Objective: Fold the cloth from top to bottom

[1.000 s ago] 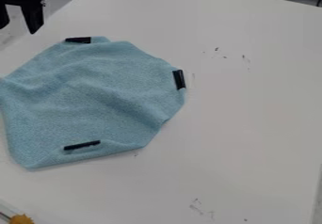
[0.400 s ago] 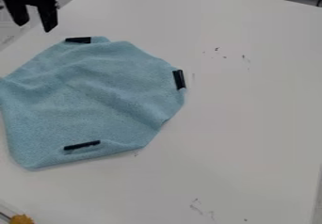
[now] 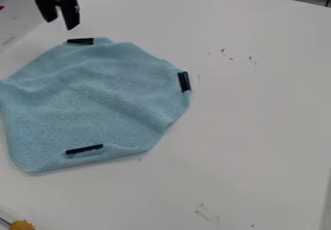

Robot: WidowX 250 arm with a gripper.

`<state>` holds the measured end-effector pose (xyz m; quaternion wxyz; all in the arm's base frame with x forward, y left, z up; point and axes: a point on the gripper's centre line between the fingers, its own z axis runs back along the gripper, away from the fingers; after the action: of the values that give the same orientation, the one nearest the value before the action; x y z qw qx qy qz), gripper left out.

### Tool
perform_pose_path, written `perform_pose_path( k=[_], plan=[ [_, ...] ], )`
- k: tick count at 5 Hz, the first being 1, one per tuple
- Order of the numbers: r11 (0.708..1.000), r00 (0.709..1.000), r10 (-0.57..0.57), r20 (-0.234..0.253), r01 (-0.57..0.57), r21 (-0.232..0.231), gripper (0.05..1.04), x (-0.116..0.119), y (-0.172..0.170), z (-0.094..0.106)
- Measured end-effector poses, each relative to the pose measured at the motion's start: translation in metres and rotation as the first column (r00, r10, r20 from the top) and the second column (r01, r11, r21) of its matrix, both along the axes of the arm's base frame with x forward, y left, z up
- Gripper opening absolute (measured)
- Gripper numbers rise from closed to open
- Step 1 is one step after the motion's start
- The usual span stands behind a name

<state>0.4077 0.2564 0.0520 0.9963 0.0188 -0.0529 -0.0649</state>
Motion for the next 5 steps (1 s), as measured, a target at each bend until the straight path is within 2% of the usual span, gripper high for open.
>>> perform_pose_path(
  k=[1, 2, 3, 4, 5],
  plan=[
    [0.998, 0.998, -0.055, -0.019, 0.054, -0.027, 1.000, 0.018, -0.004, -0.016],
    [0.997, 0.998, -0.067, -0.020, 0.066, -0.034, 1.000, 0.021, -0.009, -0.017],
    [0.996, 0.997, -0.073, -0.019, 0.072, -0.045, 1.000, 0.021, -0.011, -0.017],
    [0.995, 0.996, -0.075, -0.057, 0.072, -0.066, 1.000, 0.014, -0.014, -0.023],
    [0.992, 0.994, -0.089, -0.067, 0.083, -0.092, 1.000, 0.013, -0.019, -0.022]
  ],
)
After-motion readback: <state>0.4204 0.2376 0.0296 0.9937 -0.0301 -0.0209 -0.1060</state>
